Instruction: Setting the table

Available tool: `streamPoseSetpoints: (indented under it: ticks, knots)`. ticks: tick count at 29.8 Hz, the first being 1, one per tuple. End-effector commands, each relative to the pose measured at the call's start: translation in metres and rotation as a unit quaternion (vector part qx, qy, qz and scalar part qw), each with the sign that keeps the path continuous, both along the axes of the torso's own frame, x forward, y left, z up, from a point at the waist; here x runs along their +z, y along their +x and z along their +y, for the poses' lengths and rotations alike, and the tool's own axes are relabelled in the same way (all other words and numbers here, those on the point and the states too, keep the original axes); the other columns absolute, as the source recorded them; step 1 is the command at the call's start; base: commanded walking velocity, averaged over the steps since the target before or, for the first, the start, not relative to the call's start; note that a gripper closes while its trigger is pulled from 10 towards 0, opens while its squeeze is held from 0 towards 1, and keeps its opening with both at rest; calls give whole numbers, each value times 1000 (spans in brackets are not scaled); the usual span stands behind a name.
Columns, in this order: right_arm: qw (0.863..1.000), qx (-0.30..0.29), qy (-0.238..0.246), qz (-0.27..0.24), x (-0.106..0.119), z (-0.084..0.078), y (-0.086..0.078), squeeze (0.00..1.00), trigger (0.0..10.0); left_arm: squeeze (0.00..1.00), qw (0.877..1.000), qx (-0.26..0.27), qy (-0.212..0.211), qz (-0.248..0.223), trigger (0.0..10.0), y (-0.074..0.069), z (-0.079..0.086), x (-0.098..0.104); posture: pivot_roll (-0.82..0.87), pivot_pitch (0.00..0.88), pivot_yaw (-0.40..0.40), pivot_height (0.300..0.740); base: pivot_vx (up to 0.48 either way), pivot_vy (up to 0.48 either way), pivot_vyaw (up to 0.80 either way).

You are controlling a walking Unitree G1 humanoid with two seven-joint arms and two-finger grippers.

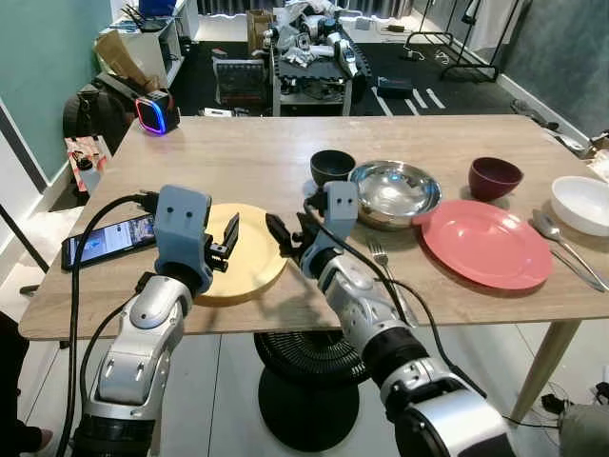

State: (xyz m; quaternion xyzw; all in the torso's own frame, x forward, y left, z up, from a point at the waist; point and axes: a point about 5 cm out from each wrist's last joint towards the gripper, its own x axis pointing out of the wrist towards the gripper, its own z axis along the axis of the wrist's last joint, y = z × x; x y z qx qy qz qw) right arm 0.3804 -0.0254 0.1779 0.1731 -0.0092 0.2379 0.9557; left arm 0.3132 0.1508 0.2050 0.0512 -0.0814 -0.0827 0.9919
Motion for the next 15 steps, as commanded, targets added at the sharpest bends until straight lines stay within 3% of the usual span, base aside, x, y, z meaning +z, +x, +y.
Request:
streamPoseSetpoints:
  ticks: [1, 4, 5, 6, 8, 15]
  knots:
    - [999, 29, 30, -16, 14, 23, -5, 0, 10000, 0, 1000, -1, 0, 8, 10000, 1, 0, -3, 110, 0, 63, 740, 0, 0, 0]
    - [998, 54, 20, -34, 17, 25, -8, 0, 10000, 0, 1000, -2, 0, 9, 10000, 1, 1, -3, 108, 0, 63, 740, 0, 0, 0]
    - [995, 75, -27, -52, 13, 30, -13, 0, 10000, 0, 1000, -2, 1, 10, 10000, 1, 1, -4, 105, 0, 64, 740, 0, 0, 0]
    - [995, 75, -27, -52, 13, 30, -13, 0, 10000, 0, 1000, -2, 1, 10, 10000, 1, 1, -4, 105, 0, 64, 740, 0, 0, 0]
    - [990, 92, -83, -63, 3, 38, -21, 0, 10000, 0, 1000, -2, 2, 12, 10000, 1, 0, -5, 105, 0, 64, 740, 0, 0, 0]
    - [983, 97, -152, -33, -26, 60, -36, 0, 10000, 0, 1000, -3, 1, 12, 10000, 3, -2, -3, 111, 0, 65, 740, 0, 0, 0]
